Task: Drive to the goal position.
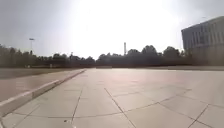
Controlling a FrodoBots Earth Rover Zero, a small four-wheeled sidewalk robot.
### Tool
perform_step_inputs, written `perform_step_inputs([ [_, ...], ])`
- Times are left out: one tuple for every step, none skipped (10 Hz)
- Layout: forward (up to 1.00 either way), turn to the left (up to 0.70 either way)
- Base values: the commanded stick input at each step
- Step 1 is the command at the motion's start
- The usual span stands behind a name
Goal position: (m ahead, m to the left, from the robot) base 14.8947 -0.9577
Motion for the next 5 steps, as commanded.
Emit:
perform_step_inputs([
  [0.7, 0.0],
  [0.7, 0.0],
  [0.7, 0.0],
  [0.7, 0.0],
  [0.7, 0.0],
])
